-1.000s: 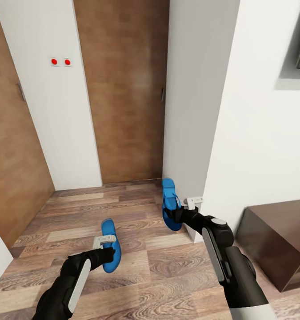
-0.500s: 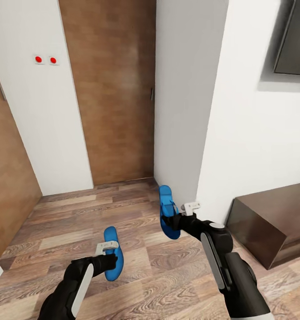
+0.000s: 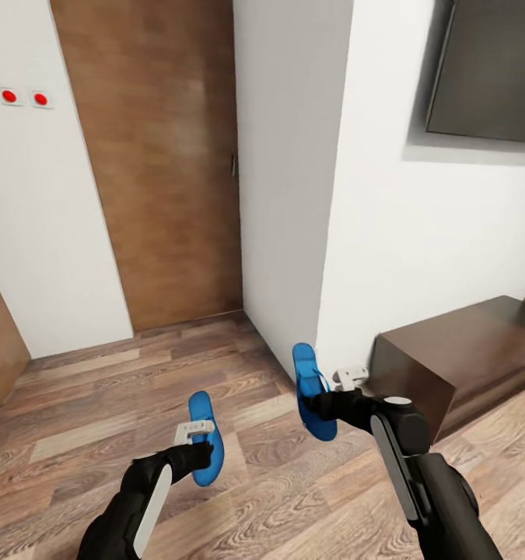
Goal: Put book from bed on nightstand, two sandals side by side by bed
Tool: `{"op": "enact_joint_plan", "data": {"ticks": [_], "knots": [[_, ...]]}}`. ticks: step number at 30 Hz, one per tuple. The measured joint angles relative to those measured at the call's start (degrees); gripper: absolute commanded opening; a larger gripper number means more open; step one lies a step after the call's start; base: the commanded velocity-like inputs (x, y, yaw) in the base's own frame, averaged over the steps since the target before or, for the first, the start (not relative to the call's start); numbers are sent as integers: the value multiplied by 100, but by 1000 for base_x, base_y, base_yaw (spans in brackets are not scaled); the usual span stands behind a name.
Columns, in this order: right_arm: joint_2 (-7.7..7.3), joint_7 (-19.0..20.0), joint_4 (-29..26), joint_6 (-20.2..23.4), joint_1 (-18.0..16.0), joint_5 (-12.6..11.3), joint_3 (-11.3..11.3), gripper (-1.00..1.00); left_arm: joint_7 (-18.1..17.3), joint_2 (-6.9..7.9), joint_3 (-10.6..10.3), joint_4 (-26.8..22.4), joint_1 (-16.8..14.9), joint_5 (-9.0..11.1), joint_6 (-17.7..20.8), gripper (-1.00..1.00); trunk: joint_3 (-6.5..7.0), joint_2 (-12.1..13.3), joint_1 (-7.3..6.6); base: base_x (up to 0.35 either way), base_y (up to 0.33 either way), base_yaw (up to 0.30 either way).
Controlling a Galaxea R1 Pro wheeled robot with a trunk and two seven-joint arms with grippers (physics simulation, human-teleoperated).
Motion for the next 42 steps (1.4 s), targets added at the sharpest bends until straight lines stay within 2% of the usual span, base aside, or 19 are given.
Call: {"op": "enact_joint_plan", "data": {"ticks": [23, 36, 37, 40, 41, 42], "knots": [[-47, 2, -15, 28, 10, -1, -62, -100, -57, -3, -7, 88, 0, -8, -33, -100, 0, 0, 0, -4, -1, -266], [-54, 1, -16, 34, 10, 5, -109, -100, -63, -20, -35, 91, 0, -14, -19, -100, 0, 0, 3, -229, -134, -266], [-67, 1, -16, 32, 12, 11, -113, -100, -67, -22, -82, 92, 0, -5, -17, -100, 0, 0, 3, -278, -166, -266], [-236, 5, -15, 16, 16, 34, -141, -100, -61, -24, -188, 100, 1, -9, -16, -100, 0, 0, 3, -279, -167, -266], [-404, 12, -15, 5, 24, 59, -169, -100, -58, -36, -223, 102, 1, 0, -15, -100, 0, 0, 3, -280, -167, -266], [-508, 31, -15, 2, 39, 53, -182, -100, -57, -45, -236, 103, 1, -8, -15, -100, 0, 0, 3, -282, -167, -266]]}}
